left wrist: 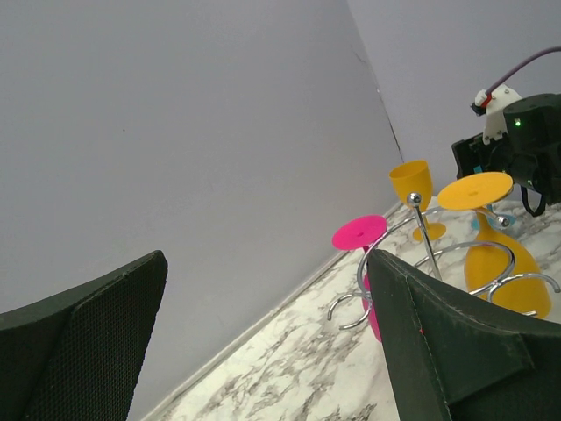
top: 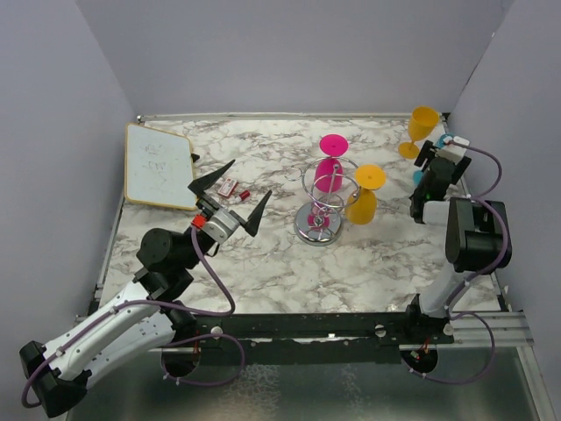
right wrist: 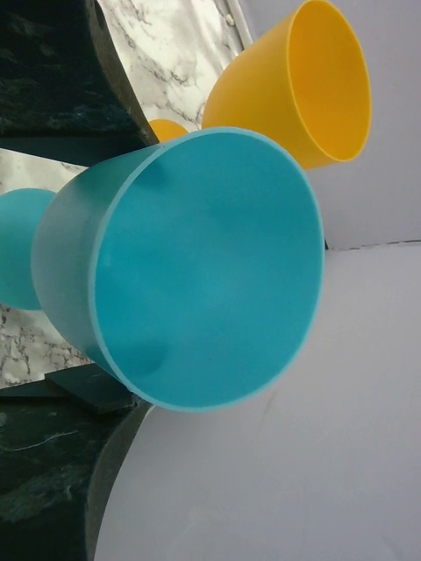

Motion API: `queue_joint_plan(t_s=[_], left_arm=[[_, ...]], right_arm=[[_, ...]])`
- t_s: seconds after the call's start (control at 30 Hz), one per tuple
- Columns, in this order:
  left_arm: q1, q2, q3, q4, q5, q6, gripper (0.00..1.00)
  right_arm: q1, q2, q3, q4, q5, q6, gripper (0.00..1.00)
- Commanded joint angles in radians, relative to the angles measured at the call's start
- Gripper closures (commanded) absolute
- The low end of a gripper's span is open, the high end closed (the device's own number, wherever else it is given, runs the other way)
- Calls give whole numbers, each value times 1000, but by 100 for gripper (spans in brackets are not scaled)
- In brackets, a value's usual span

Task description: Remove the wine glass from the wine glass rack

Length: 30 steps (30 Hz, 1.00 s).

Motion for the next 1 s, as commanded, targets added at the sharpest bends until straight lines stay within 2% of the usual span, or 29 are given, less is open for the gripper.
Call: queue_joint_plan(t_s=[0.0, 0.47, 0.8, 0.9, 0.97], left_arm=[[-5, -31, -15, 54, -40, 23, 0], [-5, -50, -34, 77, -63, 42, 1], [-5, -46, -38, 86, -65, 44, 0], [-5, -47, -39, 86, -66, 44, 1], [-5, -47, -37, 86, -65, 44, 1]], right_arm=[[-10, 83, 39, 163, -115, -81, 22], [-15, 261, 175, 165, -162, -165, 14], [-28, 293, 186, 161, -165, -155, 11], [-28, 280, 184, 148, -169, -150, 1], [-28, 266, 185, 128, -177, -142, 1]])
